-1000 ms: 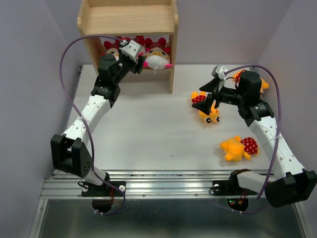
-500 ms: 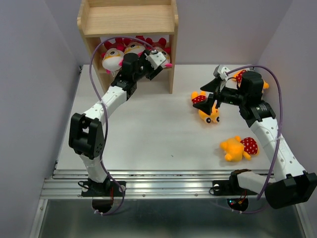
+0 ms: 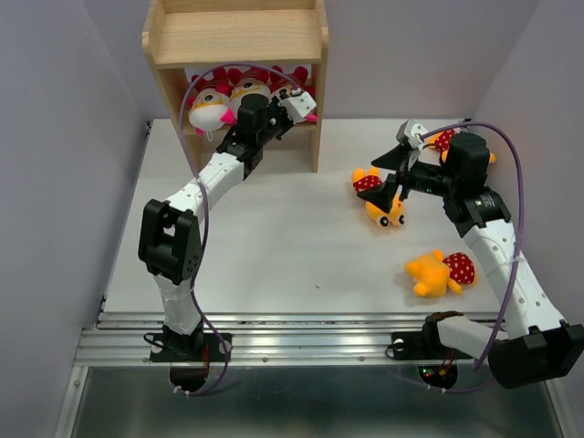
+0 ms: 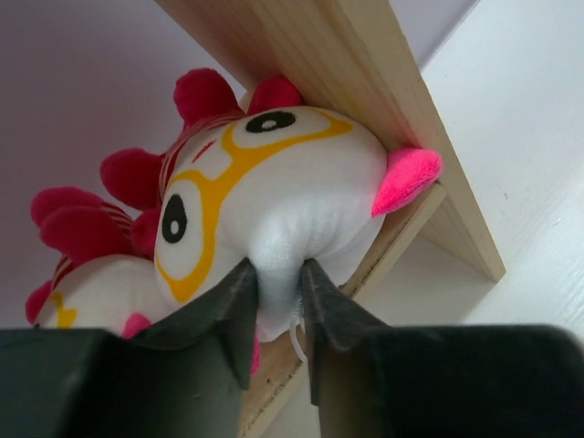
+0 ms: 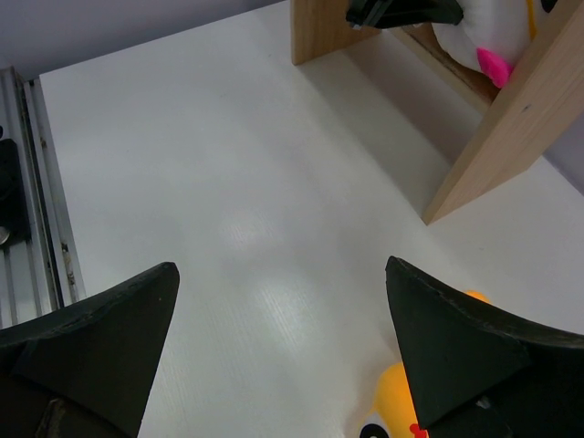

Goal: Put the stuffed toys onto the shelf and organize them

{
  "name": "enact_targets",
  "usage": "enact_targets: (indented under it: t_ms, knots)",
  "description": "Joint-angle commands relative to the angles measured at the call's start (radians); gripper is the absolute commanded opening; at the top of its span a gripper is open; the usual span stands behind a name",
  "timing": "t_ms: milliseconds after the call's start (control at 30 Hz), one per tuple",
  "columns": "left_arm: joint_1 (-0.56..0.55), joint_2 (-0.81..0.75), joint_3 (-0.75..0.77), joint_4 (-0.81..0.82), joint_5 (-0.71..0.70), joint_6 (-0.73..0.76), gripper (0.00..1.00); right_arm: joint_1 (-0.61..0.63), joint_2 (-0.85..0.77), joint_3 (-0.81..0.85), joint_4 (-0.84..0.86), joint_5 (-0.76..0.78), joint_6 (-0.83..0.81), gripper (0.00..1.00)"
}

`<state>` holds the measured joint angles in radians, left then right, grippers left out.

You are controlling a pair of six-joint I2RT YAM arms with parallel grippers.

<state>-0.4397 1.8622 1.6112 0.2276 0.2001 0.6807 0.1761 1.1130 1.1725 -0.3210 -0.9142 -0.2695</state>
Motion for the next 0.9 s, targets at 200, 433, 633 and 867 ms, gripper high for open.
enact_targets:
  t_ms: [200, 433, 633, 867]
  knots:
    - [-0.001, 0.009, 0.067, 0.013, -0.044, -0.116, 0.0, -0.017, -0.015, -0.004, 0.046, -0.017, 0.01, 1.0]
    - [0.013, -0.041, 0.041, 0.08, 0.001, -0.446, 0.0, -0.026, -0.021, -0.005, 0.046, -0.018, 0.016, 1.0]
    - [0.038, -0.098, -0.085, 0.242, -0.011, -0.827, 0.0, -0.026, -0.025, -0.007, 0.048, -0.025, 0.023, 1.0]
    - [0.042, -0.103, -0.151, 0.377, -0.025, -1.058, 0.0, -0.026, -0.033, -0.005, 0.048, -0.031, 0.029, 1.0]
